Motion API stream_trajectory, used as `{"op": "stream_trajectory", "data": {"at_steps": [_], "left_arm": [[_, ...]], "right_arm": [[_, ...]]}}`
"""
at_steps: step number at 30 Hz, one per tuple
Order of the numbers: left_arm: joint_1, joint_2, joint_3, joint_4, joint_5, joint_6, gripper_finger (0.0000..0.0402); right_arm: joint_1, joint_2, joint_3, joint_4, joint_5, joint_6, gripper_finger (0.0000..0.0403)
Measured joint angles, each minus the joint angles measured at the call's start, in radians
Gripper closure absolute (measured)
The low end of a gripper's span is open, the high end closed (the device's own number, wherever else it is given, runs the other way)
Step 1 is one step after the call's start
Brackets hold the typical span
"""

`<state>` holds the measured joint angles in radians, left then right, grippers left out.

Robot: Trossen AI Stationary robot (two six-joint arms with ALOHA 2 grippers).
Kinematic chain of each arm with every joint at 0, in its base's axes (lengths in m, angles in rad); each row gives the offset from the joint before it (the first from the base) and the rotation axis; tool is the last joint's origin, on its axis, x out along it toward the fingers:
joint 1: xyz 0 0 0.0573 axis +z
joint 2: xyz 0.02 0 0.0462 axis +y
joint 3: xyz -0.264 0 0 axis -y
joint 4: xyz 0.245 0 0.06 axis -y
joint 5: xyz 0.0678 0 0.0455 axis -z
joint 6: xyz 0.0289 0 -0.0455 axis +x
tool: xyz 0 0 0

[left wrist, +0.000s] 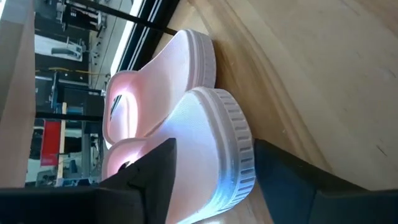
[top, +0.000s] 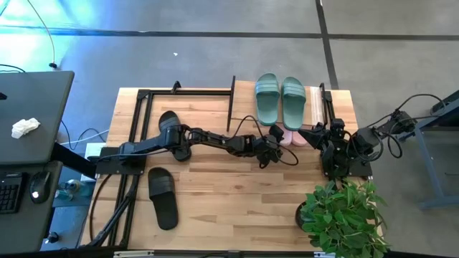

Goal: Pick and place slides into the shelf
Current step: Put the pink slides under the shelf, then put the bottom black slides under the shelf

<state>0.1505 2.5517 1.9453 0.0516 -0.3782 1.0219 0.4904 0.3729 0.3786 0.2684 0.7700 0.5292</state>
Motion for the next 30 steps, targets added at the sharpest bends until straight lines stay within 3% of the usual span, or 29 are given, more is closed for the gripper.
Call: {"op": "stream_trajectory", "data": {"at_steps": [16, 26, 30], "left_arm": [[-0.001, 0.007, 0.146, -0.24, 0.099, -0.087, 0.0133], [-0.022, 0.003, 0.26, -0.555, 0.106, -0.228, 0.0173], [-0.02, 0.003, 0.267, -0.629, 0.188, -0.319, 0.0212]], "right_arm": [[0.0, 0.0, 0.0, -0.016, -0.04, 0.049, 0.0403], [0.0, 0.0, 0.0, -0.017, -0.066, 0.047, 0.0403], [0.0, 0.0, 0.0, -0.017, -0.067, 0.049, 0.0403]]}}
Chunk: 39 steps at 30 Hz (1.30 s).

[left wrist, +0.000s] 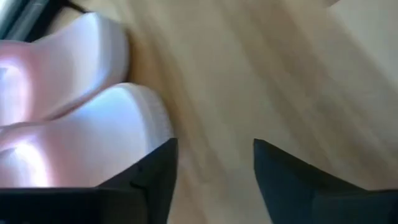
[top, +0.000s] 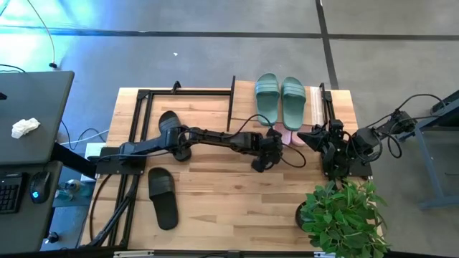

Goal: Pick and place slides into the shelf
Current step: Put the bottom black slides under the shelf

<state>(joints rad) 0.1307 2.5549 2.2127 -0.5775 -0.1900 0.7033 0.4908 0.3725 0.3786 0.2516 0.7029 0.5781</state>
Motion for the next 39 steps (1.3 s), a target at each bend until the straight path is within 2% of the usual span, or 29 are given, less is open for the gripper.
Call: {"op": "stream_trajectory", "data": {"at_steps": [4, 9, 12, 20, 26, 32, 39], "left_arm": [[0.002, 0.005, 0.0, 0.018, 0.111, 0.017, 0.0271], [-0.001, 0.036, -0.001, 0.105, 0.117, 0.0, 0.0353], [0.001, 0.048, 0.0, 0.124, 0.068, -0.008, 0.0392], [0.0, 0.073, -0.001, 0.122, -0.008, -0.035, 0.0376], [-0.001, 0.085, 0.0, 0.165, -0.017, -0.037, 0.0398], [0.003, 0.085, 0.0, 0.235, -0.076, -0.036, 0.0393], [0.008, 0.093, 0.0, 0.285, -0.091, -0.029, 0.0398]], "right_arm": [[0.0, 0.0, 0.0, 0.0, 0.0, -0.001, 0.0403], [0.0, -0.001, 0.0, 0.0, 0.0, -0.002, 0.0403], [0.0, -0.001, 0.0, 0.0, 0.0, -0.002, 0.0403], [0.0, -0.001, 0.0, 0.001, 0.0, -0.001, 0.0403], [0.0, -0.001, 0.0, 0.001, 0.0, -0.002, 0.0403], [0.0, -0.001, 0.0, 0.0, 0.0, -0.002, 0.0403], [0.0, -0.001, 0.0, 0.0, 0.001, -0.006, 0.0403]]}}
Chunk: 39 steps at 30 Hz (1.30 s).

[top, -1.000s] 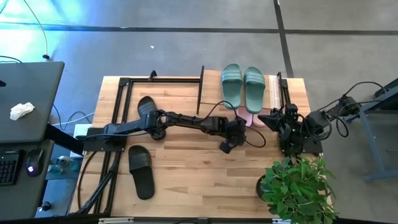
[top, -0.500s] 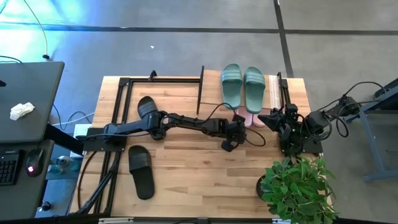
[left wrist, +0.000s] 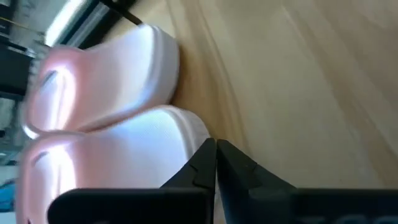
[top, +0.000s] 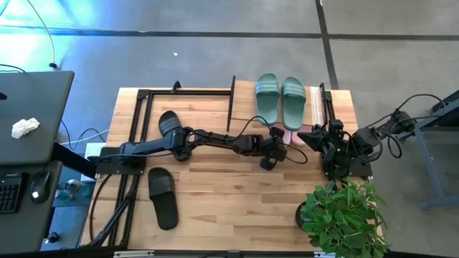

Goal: Pick and place slides into the shelf
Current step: Put the bottom black slides under the shelf

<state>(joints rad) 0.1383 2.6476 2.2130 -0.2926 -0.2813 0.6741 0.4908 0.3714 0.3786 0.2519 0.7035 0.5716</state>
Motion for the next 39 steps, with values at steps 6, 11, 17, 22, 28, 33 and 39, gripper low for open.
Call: {"op": "stream_trajectory", "data": {"at_steps": [6, 11, 17, 22, 28, 33, 39], "left_arm": [[0.006, 0.013, 0.0, 0.017, 0.002, 0.001, 0.04], [0.006, 0.017, 0.001, 0.033, -0.024, 0.0, 0.0398], [0.006, 0.019, 0.0, 0.06, -0.028, 0.005, 0.0401], [0.005, 0.02, 0.0, 0.063, -0.01, 0.002, 0.0394], [-0.012, 0.018, 0.015, 0.039, 0.027, 0.002, 0.0389], [-0.045, 0.015, 0.113, -0.045, 0.032, 0.0, 0.0389], [-0.092, -0.049, 0.127, -0.179, 0.022, -0.037, 0.0389]], "right_arm": [[0.0, 0.0, 0.0, 0.0, 0.002, -0.003, 0.0403], [0.0, 0.0, 0.0, 0.0, 0.004, -0.003, 0.0403], [0.0, 0.0, 0.0, -0.001, 0.008, -0.003, 0.0403], [0.0, 0.0, 0.0, -0.005, 0.008, -0.003, 0.0403], [0.0, 0.0, 0.0, -0.008, 0.01, -0.003, 0.0403], [0.0, 0.0, 0.0, -0.008, 0.009, -0.004, 0.0403], [0.0, 0.0, 0.0, -0.001, -0.003, -0.019, 0.0403]]}}
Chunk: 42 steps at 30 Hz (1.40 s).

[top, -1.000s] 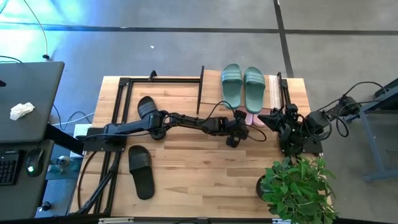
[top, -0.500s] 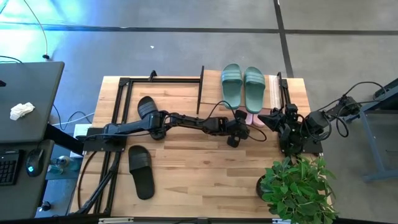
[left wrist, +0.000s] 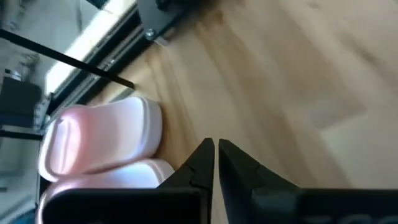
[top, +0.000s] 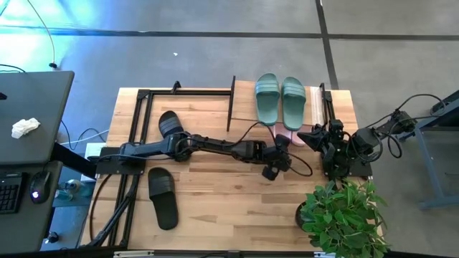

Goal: Pick and place slides into the shelf
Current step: Put the bottom black slides under the shelf

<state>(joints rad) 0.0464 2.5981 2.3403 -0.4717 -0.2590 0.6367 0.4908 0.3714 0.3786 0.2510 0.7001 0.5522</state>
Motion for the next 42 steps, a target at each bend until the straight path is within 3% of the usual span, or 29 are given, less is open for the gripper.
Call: {"op": "stream_trajectory", "data": {"at_steps": [8, 16, 21, 25, 33, 38, 42], "left_arm": [[-0.031, -0.126, 0.006, -0.263, 0.073, -0.065, 0.0389], [-0.026, -0.301, 0.006, -0.456, 0.335, -0.075, 0.0389], [-0.021, -0.445, 0.006, -0.583, 0.399, -0.069, 0.039], [-0.02, -0.562, 0.005, -0.631, 0.407, -0.069, 0.039], [-0.022, -0.786, 0.006, -0.59, 0.537, -0.062, 0.039], [-0.023, -0.89, 0.006, -0.601, 0.517, -0.041, 0.039], [-0.021, -0.926, 0.006, -0.675, 0.418, -0.039, 0.039]], "right_arm": [[0.0, -0.001, 0.0, 0.006, -0.006, -0.022, 0.0403], [0.0, -0.019, 0.0, 0.094, -0.03, -0.136, 0.0403], [0.0, -0.04, 0.0, 0.133, -0.053, -0.215, 0.0403], [0.0, -0.057, 0.0, 0.134, -0.069, -0.23, 0.0402], [0.0, -0.066, 0.0, 0.121, -0.089, -0.24, 0.0402], [0.0, -0.065, 0.0, 0.097, -0.089, -0.238, 0.0402], [0.0, -0.065, 0.0, 0.083, -0.089, -0.213, 0.0402]]}}
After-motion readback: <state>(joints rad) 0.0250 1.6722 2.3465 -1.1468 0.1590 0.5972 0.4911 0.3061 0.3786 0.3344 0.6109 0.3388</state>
